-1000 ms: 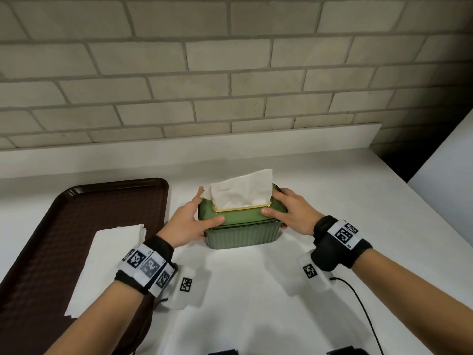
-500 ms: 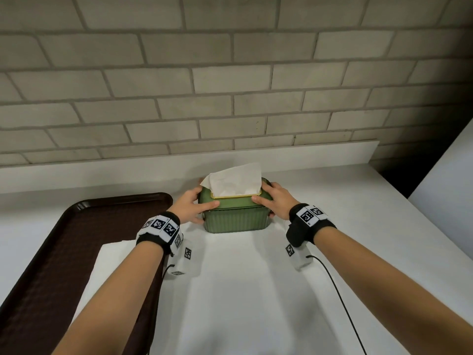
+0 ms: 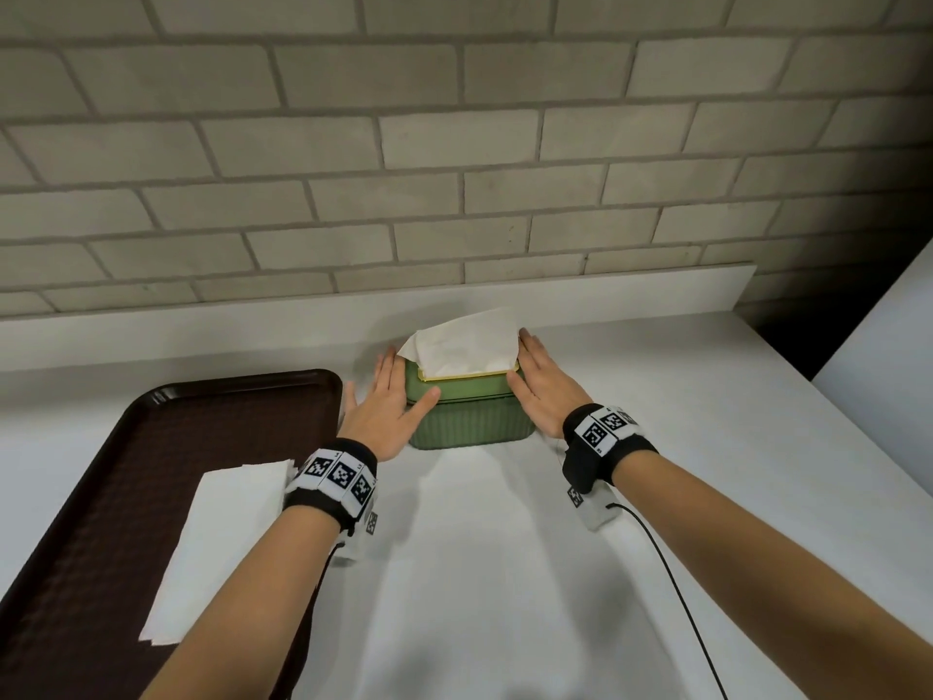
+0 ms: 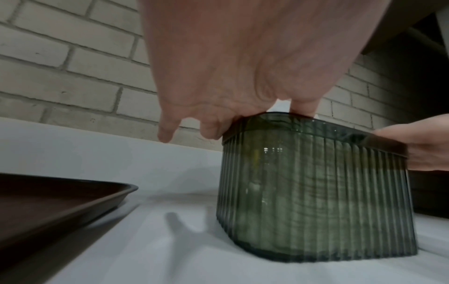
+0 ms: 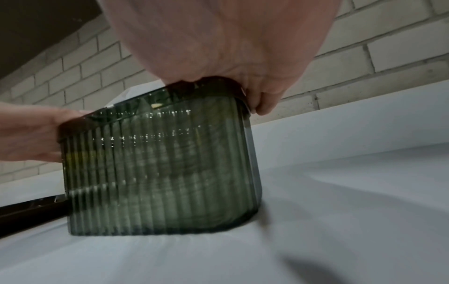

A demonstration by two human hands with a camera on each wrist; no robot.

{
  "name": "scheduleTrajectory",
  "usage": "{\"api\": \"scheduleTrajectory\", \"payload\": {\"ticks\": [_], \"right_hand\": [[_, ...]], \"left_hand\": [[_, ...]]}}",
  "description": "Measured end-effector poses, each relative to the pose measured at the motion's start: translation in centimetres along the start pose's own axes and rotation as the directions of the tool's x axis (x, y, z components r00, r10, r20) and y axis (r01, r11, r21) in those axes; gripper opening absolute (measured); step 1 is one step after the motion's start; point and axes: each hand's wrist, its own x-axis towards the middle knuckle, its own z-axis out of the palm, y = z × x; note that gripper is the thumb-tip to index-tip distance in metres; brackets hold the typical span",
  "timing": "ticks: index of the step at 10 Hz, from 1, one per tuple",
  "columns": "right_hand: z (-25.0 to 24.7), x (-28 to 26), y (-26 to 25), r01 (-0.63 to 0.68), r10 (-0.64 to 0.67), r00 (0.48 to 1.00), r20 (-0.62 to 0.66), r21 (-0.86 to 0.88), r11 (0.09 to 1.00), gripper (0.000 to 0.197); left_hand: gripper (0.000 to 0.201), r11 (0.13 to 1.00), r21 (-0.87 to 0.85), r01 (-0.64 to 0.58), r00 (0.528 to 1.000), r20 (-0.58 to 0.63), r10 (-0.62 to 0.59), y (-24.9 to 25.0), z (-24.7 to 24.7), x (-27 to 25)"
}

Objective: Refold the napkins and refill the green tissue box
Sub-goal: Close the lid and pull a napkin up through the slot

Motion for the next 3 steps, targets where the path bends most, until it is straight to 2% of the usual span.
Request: {"api": "scheduleTrajectory", "payload": {"ticks": [2, 3], "right_hand": [[-1.7, -0.6, -0.8, -0.031, 0.03, 0.997, 0.076, 0.013, 0.999, 0.065], [-4.9, -2.0, -1.3, -0.019, 0.021, 0.999, -0.045, 0.043, 0.999, 0.066]], "left_hand": [[0.087, 0.998, -0.017, 0.057, 0.998, 0.03, -0.056, 1.0, -1.7, -0.9], [0.091, 0.987, -0.162, 0.024, 0.989, -0.138, -0.047, 1.2, -3.6, -2.7]]}}
